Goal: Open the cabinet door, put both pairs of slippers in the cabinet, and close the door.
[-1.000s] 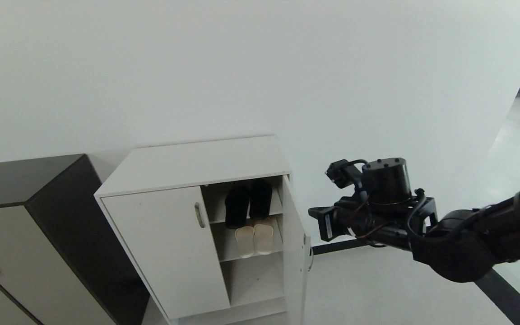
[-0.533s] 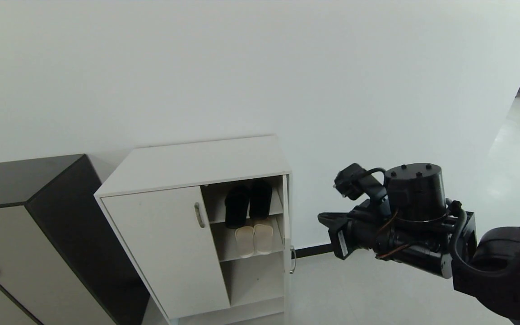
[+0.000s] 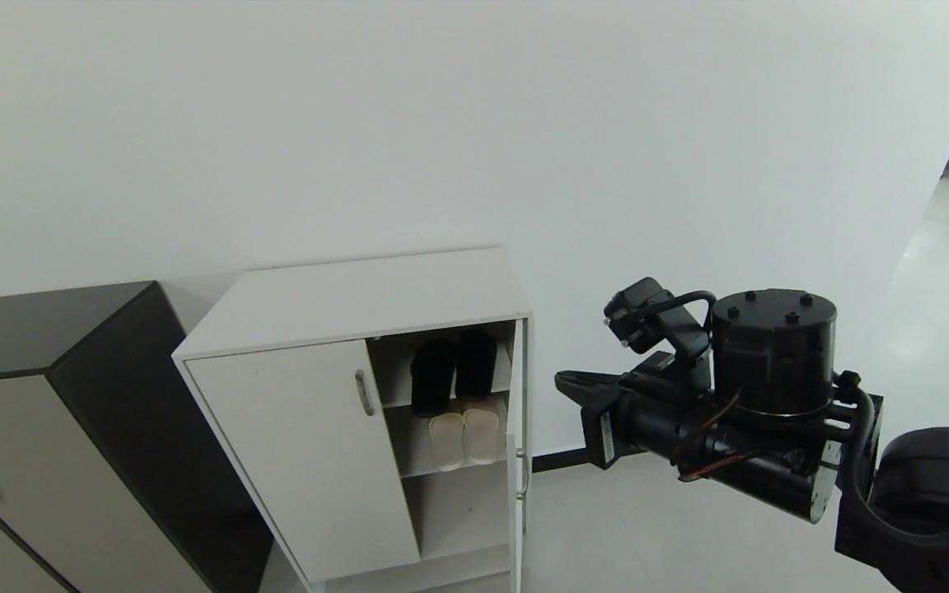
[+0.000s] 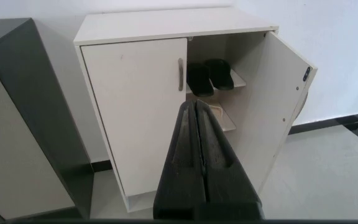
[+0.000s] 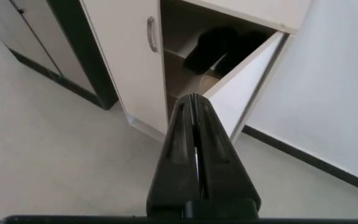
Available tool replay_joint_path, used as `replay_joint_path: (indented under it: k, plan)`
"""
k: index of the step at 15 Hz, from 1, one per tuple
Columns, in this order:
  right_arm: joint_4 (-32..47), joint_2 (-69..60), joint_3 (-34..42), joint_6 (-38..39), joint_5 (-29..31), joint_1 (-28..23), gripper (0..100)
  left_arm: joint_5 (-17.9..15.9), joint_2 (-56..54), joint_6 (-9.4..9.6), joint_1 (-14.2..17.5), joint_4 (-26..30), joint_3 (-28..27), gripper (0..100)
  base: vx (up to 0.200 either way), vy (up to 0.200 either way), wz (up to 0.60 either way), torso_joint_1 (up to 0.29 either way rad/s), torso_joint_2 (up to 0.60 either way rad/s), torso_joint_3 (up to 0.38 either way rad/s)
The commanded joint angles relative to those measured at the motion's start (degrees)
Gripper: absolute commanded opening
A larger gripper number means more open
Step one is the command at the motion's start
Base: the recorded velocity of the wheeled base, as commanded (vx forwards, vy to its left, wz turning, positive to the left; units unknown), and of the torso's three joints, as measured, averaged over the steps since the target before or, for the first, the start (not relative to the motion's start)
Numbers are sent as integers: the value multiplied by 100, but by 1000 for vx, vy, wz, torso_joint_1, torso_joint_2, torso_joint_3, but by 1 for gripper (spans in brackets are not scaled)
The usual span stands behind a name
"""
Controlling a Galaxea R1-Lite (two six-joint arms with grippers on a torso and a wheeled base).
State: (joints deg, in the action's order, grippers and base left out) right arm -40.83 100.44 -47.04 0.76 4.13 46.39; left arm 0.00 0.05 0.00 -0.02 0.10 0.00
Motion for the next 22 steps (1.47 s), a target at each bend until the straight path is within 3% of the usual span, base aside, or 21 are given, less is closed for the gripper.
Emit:
replay_joint_path:
  k: [1, 5, 9, 13, 17, 22]
  plan:
    - [-13, 46, 55, -5, 9, 20, 0, 0, 4, 0, 2, -1, 0, 0, 0, 0, 600, 2, -2, 2]
    - [-31, 55, 125, -5, -9, 20, 0, 0, 4, 0, 2, -1, 0, 0, 0, 0, 600, 1, 2, -1]
    - [-435, 108, 292, -120, 17, -51, 0, 0, 4, 0, 2, -1, 0, 0, 0, 0, 0, 0, 0, 0]
    - [-365, -86, 697, -111, -35, -947, 0, 0, -5, 0, 2, -1, 0, 0, 0, 0, 0, 0, 0, 0]
    - [-391, 37, 1426, -111, -563, -1641, 0, 0, 4, 0, 2, -1, 0, 0, 0, 0, 0, 0, 0, 0]
    - [-857, 1022, 1470, -111, -598, -1738, 0, 0, 4, 0, 2, -1, 0, 0, 0, 0, 0, 0, 0, 0]
